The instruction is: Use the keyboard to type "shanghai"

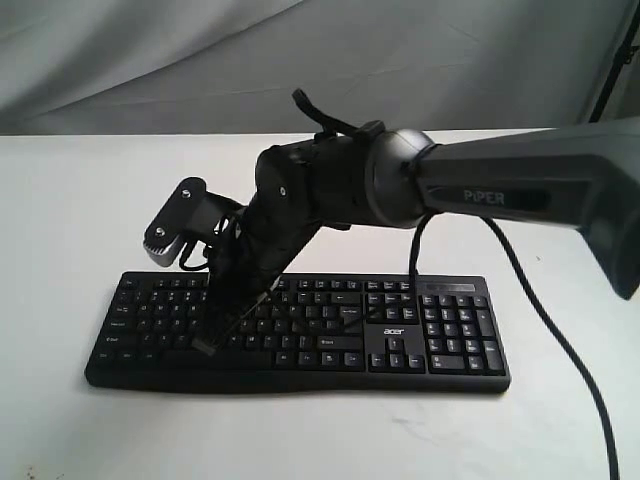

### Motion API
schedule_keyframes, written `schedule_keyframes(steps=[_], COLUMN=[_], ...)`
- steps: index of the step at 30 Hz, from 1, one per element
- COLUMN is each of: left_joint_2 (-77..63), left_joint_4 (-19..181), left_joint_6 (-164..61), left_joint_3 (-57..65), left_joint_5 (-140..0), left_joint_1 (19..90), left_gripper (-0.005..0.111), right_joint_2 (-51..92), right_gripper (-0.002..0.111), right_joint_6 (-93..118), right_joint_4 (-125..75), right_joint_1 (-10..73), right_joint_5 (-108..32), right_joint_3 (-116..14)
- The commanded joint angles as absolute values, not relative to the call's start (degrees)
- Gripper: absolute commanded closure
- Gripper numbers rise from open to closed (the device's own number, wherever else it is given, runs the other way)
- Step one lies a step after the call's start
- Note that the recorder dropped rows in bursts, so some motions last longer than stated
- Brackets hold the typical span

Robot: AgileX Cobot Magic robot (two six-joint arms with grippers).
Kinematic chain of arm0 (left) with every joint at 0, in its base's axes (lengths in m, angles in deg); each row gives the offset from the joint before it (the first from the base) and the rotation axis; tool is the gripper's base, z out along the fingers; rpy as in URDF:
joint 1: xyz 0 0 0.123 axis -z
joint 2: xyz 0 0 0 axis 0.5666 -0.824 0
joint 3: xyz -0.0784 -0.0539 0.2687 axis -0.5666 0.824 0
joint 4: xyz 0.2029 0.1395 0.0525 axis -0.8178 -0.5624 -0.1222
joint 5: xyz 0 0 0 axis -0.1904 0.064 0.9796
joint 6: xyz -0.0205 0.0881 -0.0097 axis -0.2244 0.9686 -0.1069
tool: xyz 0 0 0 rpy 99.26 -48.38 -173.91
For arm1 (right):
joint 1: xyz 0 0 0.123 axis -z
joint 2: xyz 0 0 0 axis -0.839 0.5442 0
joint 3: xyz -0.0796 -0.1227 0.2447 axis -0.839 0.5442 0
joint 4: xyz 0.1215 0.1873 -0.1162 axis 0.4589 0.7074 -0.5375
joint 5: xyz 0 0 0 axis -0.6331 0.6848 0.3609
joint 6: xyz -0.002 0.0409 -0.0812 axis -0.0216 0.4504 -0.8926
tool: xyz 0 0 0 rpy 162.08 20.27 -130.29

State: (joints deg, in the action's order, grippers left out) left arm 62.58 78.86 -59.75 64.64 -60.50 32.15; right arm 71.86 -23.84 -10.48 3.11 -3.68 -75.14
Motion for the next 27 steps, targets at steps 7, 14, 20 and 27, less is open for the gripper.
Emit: schedule_keyframes(steps=[7,14,20,27], left_joint_2=[62.72,62.72,62.72,62.72], left_joint_4=[78.99,78.99,78.99,78.99], left_joint_6=[-59.91,-59.91,-59.91,-59.91], left_joint_3=[64.74,64.74,64.74,64.74], left_joint_5=[-60.81,-60.81,-60.81,-60.81], left_joint_1=[32.51,32.51,32.51,32.51], left_gripper=[0.107,0.107,0.107,0.107], right_joint_2=[73.57,73.73,74.58,74.85], right_gripper=[0.108,0.108,0.108,0.108], right_joint_6=[-25.81,-26.02,-26.34,-26.88], right_joint_4=[-6.91,-7.16,-6.9,-6.9], right_joint_1=[3.23,3.44,3.83,3.83], right_joint_5=[-4.43,-4.65,-4.65,-5.94], right_joint_3=[-74.56,-74.56,-74.56,-74.56])
